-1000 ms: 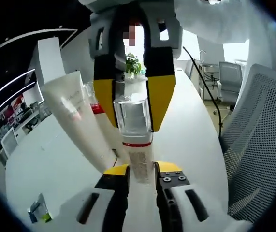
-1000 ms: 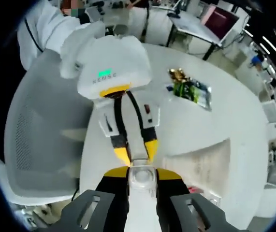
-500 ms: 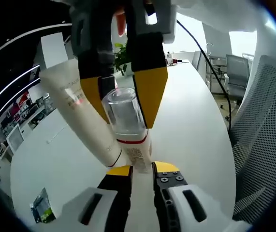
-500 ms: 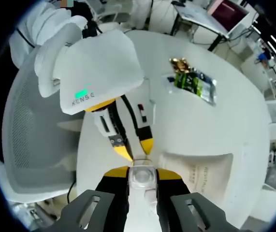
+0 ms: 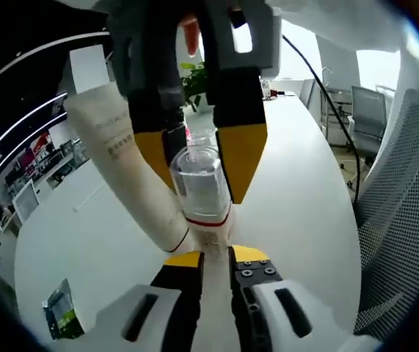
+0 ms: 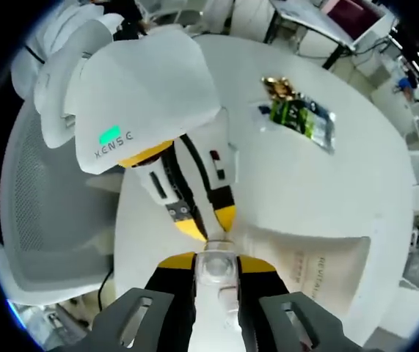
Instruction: Arrange the skincare products in the storage area until every visible bottle or jar stands upright without overlapping.
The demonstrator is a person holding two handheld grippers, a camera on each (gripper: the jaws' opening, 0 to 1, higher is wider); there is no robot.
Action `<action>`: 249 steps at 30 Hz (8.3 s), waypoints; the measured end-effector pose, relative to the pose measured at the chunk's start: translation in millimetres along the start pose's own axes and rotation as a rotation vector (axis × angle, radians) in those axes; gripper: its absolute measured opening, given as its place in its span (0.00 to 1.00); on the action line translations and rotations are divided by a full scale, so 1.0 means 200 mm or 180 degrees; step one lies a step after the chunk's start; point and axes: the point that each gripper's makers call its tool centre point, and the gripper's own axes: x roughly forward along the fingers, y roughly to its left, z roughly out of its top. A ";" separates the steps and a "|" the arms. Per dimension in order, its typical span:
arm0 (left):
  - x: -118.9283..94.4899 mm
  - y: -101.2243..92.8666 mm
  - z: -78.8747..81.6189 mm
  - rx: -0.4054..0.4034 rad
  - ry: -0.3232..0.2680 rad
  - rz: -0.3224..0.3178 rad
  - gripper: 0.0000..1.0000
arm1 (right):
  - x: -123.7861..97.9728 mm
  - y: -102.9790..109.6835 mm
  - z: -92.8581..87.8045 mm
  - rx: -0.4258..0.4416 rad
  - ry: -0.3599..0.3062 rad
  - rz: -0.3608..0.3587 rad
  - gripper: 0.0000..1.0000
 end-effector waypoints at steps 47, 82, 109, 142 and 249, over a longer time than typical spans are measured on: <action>0.02 -0.01 -0.03 -0.0010 0.0082 0.0029 0.13 | -0.33 0.08 -0.14 0.0794 -0.0913 -0.0543 0.13; 0.05 0.04 -0.07 -0.0186 0.0185 0.0251 0.12 | 0.13 0.08 -0.37 0.2452 -0.1457 -0.0913 0.10; 0.05 0.04 -0.04 -0.0124 0.0122 0.0266 0.12 | 0.27 0.00 -0.33 0.2348 -0.1573 -0.0999 0.06; 0.08 0.02 -0.06 -0.0092 0.0148 0.0207 0.14 | 0.27 0.00 -0.28 0.2305 -0.1581 -0.0944 0.07; -0.37 0.16 0.04 -0.0666 0.0345 0.0251 0.84 | -0.10 0.09 -0.24 0.2530 -0.1879 -0.1369 0.97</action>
